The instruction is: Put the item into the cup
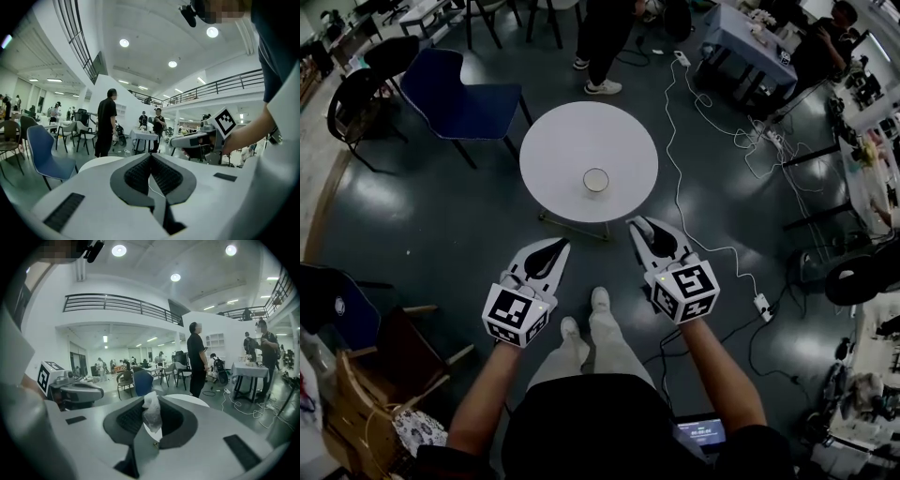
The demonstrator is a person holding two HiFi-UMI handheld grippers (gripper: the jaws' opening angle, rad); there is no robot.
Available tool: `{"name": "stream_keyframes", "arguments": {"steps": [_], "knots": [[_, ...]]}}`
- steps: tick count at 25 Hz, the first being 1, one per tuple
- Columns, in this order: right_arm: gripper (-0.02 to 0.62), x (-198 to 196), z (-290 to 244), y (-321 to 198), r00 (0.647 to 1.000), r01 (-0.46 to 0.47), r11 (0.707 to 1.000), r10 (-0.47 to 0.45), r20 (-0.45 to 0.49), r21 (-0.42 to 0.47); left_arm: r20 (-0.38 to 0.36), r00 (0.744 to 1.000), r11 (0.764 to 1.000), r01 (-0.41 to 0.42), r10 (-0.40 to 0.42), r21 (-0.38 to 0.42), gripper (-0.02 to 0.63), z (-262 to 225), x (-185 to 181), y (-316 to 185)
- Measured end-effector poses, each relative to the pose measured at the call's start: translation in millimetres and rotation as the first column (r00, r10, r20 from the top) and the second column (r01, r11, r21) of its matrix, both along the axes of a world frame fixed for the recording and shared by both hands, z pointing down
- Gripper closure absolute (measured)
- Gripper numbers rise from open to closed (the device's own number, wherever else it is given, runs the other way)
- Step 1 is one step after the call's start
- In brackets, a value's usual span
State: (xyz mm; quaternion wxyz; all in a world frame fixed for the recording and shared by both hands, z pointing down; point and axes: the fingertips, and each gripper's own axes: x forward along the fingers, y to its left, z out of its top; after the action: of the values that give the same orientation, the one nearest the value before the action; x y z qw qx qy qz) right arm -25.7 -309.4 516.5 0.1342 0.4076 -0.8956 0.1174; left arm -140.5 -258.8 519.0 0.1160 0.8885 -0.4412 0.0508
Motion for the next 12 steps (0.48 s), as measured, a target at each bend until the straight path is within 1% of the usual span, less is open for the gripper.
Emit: {"name": "stream_keyframes", "arguments": {"steps": [7,12], "knots": [[0.520,-7.0,31.1,-45.1,0.999,0.046,0.998,-0.046,-0.001,-0.032,-0.024,0.998,0.998,0.050,-0.051,-0.041,0.591,21.0,-2.3,-28.3],[0.520,-13.0,55.3,-86.4,0.997,0.076,0.995,-0.076,-0.011,-0.058,-0.019,0.997,0.995,0.076,-0.078,-0.067,0.591,34.6,-1.4,-51.3]]}}
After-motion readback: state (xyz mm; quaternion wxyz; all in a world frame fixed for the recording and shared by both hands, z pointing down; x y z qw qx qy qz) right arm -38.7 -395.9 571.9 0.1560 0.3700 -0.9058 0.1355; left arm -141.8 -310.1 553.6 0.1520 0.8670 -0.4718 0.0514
